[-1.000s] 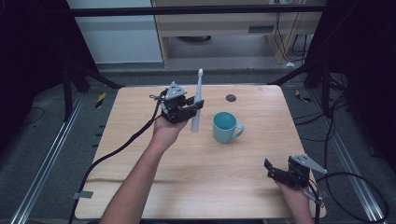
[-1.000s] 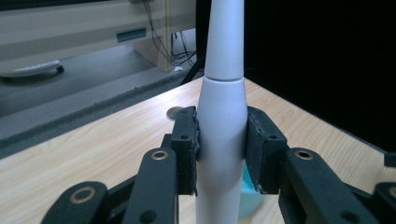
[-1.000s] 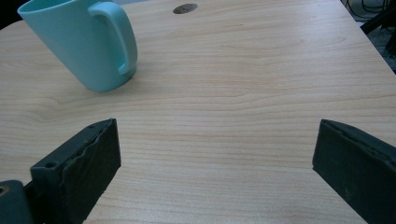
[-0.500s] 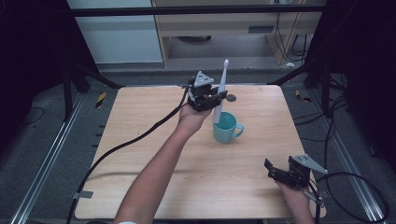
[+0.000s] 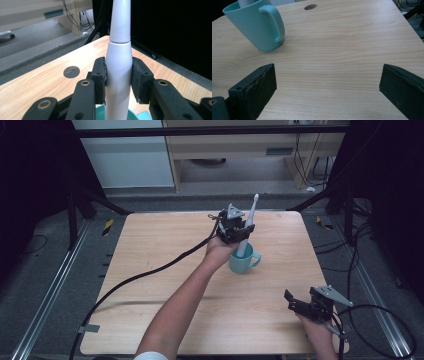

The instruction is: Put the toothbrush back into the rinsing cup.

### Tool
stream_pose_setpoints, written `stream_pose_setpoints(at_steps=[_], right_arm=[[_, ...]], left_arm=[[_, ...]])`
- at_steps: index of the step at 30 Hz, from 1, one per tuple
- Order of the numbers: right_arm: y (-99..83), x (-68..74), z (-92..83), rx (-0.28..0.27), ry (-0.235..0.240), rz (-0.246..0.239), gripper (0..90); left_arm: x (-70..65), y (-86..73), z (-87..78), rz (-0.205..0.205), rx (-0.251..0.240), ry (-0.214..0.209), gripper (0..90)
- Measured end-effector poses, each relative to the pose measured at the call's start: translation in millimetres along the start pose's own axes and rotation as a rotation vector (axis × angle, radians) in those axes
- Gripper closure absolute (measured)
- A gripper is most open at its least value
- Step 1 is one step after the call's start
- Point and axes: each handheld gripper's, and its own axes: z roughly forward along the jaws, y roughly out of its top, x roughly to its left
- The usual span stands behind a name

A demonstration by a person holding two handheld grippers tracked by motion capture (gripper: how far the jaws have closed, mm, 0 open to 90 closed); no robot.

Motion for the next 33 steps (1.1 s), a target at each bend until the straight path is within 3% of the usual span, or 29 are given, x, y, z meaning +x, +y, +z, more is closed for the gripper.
stream_pose_setpoints(at_steps=[13,21,33], right_arm=[[0.6,0.5,-0.2,-0.004,0.004,-0.001,1.3],[0.7,0.2,-0.4,-0.002,0.001,0.000,1.3],[0.9,-0.1,0.0,-0.002,0.005,0.003,1.3]], left_arm=[[-7.7,-21.5,17.8,0.007,0.078,0.035,67.1],[-0.4,-38.3,23.2,-0.019,0.135,0.056,67.1],[4.3,-43.8,25.8,-0.044,0.138,0.064,66.9]])
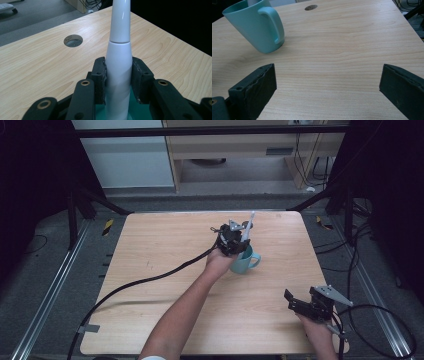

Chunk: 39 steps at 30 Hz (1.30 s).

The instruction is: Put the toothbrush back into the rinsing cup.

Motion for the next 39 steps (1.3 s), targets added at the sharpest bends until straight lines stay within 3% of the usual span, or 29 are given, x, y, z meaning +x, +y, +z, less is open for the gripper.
stream_pose_setpoints(at_steps=[10,14,18,22,25,27,32,39], right_arm=[[-0.1,-0.1,1.0,0.001,0.003,0.000,1.3],[-0.2,-0.1,0.8,0.001,0.002,0.001,1.3],[-0.2,0.3,1.3,0.004,0.001,-0.001,1.3],[-0.4,0.4,1.5,0.007,0.003,-0.003,1.3],[-0.3,0.4,1.3,0.005,0.002,0.000,1.3],[-0.2,0.4,1.1,0.006,-0.001,-0.001,1.3],[-0.3,0.9,1.4,0.008,0.004,0.001,1.3],[-0.3,1.4,0.9,0.008,0.006,0.003,1.3]], left_arm=[[4.6,4.7,1.7,-0.008,0.022,0.008,64.0],[5.3,6.6,1.0,0.022,0.028,0.022,63.1],[6.4,8.5,-0.4,0.012,0.018,0.014,60.9],[6.9,10.8,-3.1,-0.012,0.020,0.010,40.1],[7.9,11.9,-5.5,-0.015,0.032,-0.002,10.5],[7.2,12.3,-8.8,-0.011,0.025,-0.011,1.0],[5.7,15.5,-22.2,-0.002,-0.006,-0.035,0.0],[6.0,18.0,-49.1,0.034,-0.040,-0.029,0.0]])
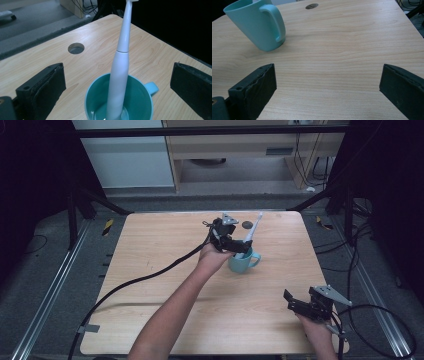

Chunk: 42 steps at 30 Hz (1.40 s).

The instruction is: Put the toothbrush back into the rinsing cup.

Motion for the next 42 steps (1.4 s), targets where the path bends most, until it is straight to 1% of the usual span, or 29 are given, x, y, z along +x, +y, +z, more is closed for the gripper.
stream_pose_setpoints(at_steps=[2,4,7,8,9,10,11,16,19,21,22,23,26,27,30,31,35,36,38,40,42], right_arm=[[0.2,0.4,-0.1,0.000,0.000,-0.001,1.2],[0.1,0.6,-0.5,0.000,-0.001,-0.008,1.1],[0.0,1.3,0.3,0.002,0.001,-0.011,0.9],[-0.1,1.5,0.6,0.003,0.001,-0.013,0.7],[-0.1,1.7,0.7,0.005,0.001,-0.017,0.6],[-0.1,2.1,0.8,0.002,0.003,-0.018,0.6],[-0.1,2.2,0.4,0.004,0.002,-0.020,0.5],[0.1,3.5,-0.1,-0.001,0.004,-0.022,0.4],[0.1,4.2,-0.6,-0.001,0.003,-0.023,0.4],[-0.1,4.6,-0.8,-0.001,0.001,-0.026,0.4],[-0.2,4.7,-0.7,-0.001,0.001,-0.028,0.4],[-0.3,4.6,-0.6,0.001,-0.002,-0.028,0.4],[-0.7,4.4,-0.1,0.004,-0.003,-0.028,0.4],[-0.8,4.3,0.1,0.005,-0.004,-0.030,0.4],[-1.2,5.3,0.3,0.010,-0.005,-0.032,0.4],[-1.3,5.3,0.3,0.010,-0.005,-0.032,0.4],[-2.1,5.5,0.7,0.014,-0.011,-0.029,0.4],[-2.2,5.5,0.8,0.015,-0.014,-0.032,0.4],[-2.4,5.2,0.8,0.016,-0.015,-0.030,0.4],[-2.4,5.1,0.8,0.017,-0.019,-0.031,0.4],[-2.4,5.0,0.5,0.017,-0.019,-0.031,0.4]], left_arm=[[2.3,-0.5,-10.4,0.003,-0.014,0.004,0.0],[4.6,-2.7,-24.2,0.023,-0.033,0.023,0.0],[12.2,-6.9,-42.9,0.035,-0.045,0.048,0.0],[14.6,-9.2,-49.0,0.023,-0.050,0.049,0.0],[16.7,-11.8,-55.5,0.019,-0.056,0.057,0.0],[18.5,-13.9,-60.4,0.019,-0.060,0.065,0.0],[22.6,-18.6,-70.3,0.021,-0.061,0.069,0.0],[36.0,-37.7,-101.5,0.004,-0.084,0.114,0.0],[44.9,-55.3,-121.0,-0.020,-0.082,0.134,0.0],[50.9,-69.3,-133.4,-0.032,-0.078,0.153,0.0],[54.3,-79.0,-141.4,-0.040,-0.080,0.168,0.0],[56.8,-84.8,-145.9,-0.044,-0.082,0.174,0.0],[66.0,-105.2,-159.3,-0.080,-0.079,0.193,0.0],[69.7,-114.2,-164.8,-0.097,-0.080,0.206,0.0],[76.8,-131.3,-175.9,-0.119,-0.082,0.223,0.0],[79.3,-138.4,-180.7,-0.124,-0.075,0.226,0.0],[84.2,-163.1,-194.9,-0.132,-0.069,0.252,0.0],[85.2,-169.5,-198.7,-0.137,-0.068,0.265,0.0],[88.4,-181.8,-205.3,-0.157,-0.048,0.270,0.0],[90.7,-192.5,-210.4,-0.159,-0.025,0.289,0.0],[93.7,-204.5,-215.1,-0.182,-0.007,0.286,0.0]])
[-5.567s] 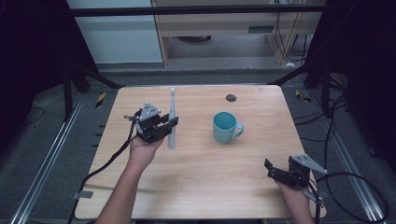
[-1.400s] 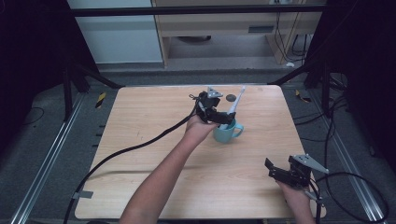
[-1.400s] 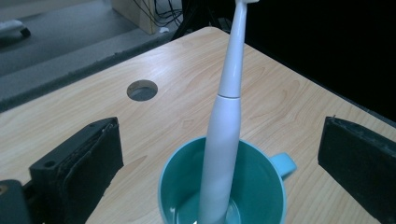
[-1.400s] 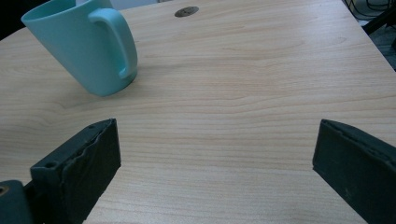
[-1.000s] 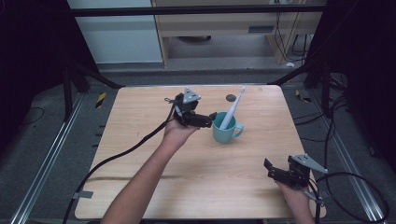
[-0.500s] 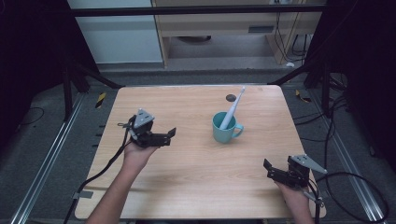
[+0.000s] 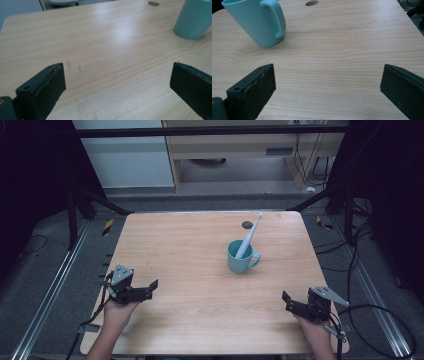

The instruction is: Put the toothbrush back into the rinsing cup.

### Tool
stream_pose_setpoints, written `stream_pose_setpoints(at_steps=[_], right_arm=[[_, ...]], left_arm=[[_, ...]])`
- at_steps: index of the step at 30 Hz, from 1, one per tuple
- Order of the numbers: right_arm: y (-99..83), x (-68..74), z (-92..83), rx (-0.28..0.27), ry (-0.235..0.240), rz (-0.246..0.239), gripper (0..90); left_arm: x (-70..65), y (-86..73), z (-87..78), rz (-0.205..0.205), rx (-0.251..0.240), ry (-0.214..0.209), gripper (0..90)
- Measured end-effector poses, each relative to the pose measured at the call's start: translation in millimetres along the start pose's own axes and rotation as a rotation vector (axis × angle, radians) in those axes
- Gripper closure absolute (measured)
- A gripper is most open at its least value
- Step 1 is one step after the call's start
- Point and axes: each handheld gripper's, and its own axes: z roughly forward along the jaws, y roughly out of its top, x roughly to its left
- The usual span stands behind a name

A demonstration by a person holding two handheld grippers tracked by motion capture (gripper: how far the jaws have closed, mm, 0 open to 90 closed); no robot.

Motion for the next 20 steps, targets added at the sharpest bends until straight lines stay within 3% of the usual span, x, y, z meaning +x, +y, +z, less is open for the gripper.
stream_pose_setpoints(at_steps=[5,10,15,20], right_arm=[[-0.2,0.2,0.3,0.002,-0.004,-0.006,0.4],[0.1,-0.8,1.1,0.005,-0.011,-0.007,0.4],[0.0,-2.6,1.2,0.007,-0.017,-0.004,0.4],[0.0,-1.1,3.1,0.014,-0.019,-0.012,0.4]], left_arm=[[10.9,-24.3,-5.8,-0.025,0.027,0.007,0.0],[15.0,-27.7,-3.3,-0.033,0.027,-0.015,0.0],[17.9,-31.7,0.8,-0.038,0.062,-0.035,0.0],[20.5,-30.7,-2.6,-0.049,0.051,-0.056,0.0]])
